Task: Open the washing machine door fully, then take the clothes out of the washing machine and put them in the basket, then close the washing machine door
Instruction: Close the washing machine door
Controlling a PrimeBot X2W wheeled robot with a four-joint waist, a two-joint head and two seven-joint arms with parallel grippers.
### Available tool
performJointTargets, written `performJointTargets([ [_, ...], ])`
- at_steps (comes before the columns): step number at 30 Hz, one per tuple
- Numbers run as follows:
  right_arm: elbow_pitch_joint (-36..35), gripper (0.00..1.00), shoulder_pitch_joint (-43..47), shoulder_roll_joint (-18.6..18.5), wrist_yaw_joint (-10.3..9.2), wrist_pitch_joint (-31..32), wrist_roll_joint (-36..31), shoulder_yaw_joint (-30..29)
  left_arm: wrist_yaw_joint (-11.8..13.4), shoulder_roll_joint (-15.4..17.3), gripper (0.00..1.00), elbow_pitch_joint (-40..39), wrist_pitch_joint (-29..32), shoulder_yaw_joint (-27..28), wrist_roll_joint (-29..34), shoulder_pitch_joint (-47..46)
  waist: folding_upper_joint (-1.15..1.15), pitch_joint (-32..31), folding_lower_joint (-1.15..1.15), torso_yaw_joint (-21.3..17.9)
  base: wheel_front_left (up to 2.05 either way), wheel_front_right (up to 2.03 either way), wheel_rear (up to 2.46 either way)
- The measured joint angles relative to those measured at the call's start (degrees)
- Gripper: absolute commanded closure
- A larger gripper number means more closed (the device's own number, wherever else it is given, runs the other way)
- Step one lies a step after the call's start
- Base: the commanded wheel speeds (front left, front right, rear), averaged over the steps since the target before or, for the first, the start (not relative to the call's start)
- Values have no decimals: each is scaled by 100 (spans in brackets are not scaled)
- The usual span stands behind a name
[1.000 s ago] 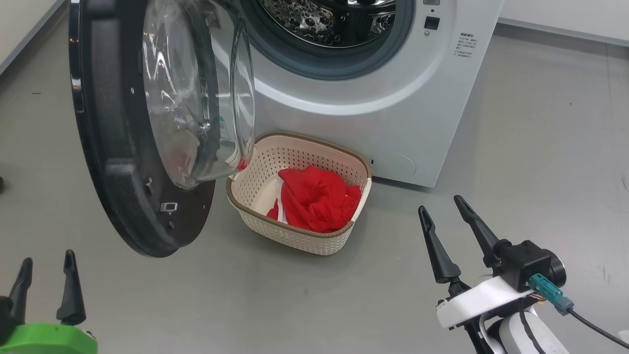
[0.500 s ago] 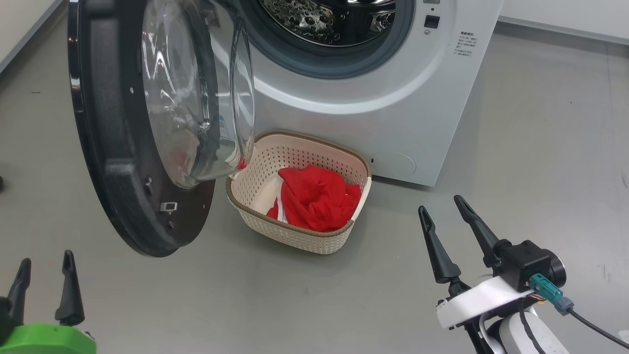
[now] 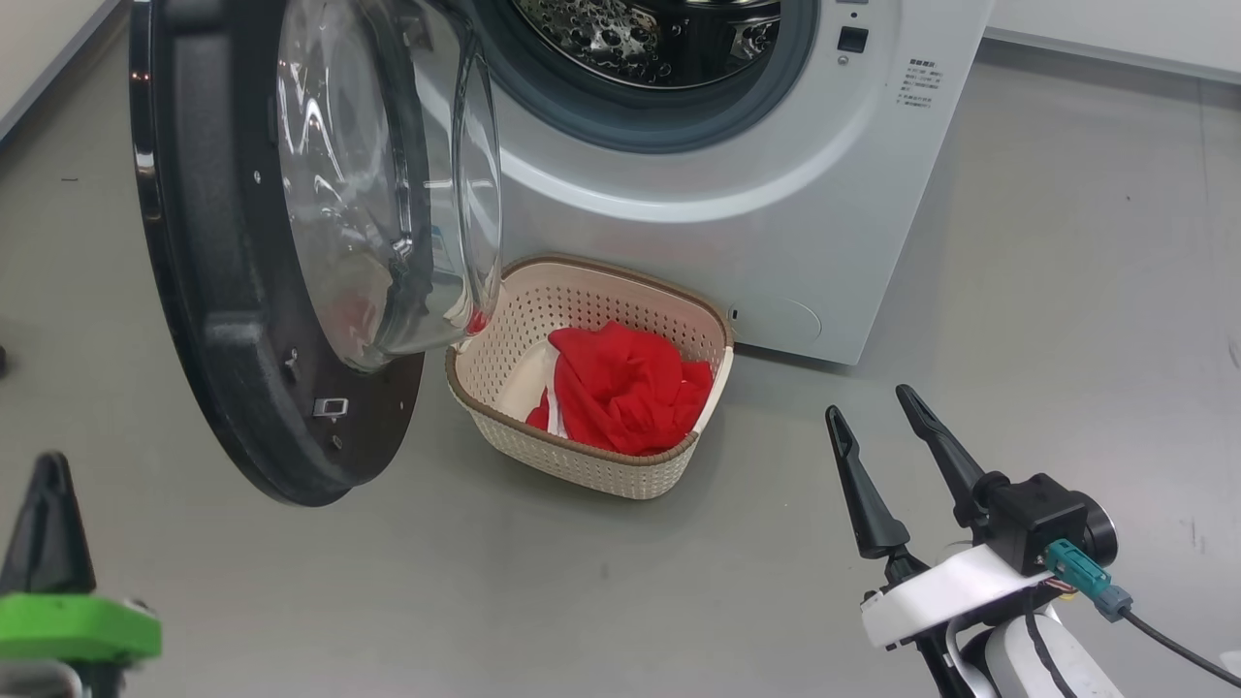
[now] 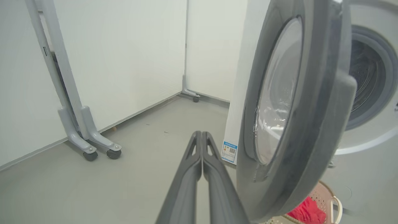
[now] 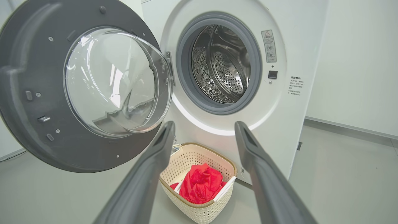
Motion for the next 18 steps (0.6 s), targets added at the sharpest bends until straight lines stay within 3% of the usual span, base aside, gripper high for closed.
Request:
performJointTargets([
  [6,1,0,-1,0,1,-42,0,2,0,-41,100,-178,438,153,-1166,-471,0,-3,0,-1,0,0,0],
  [14,16,0,0,-8,7,-42,0,34,14,-447,100,60,1775,950,-3304,-1142,0,-11,0,-20,0,0,0],
  [18,24,0,0,-7,8,-42,0,49,411,-468,100,316,2453,1223,-3921,-1319,0,-9,0,-49,0,0,0],
])
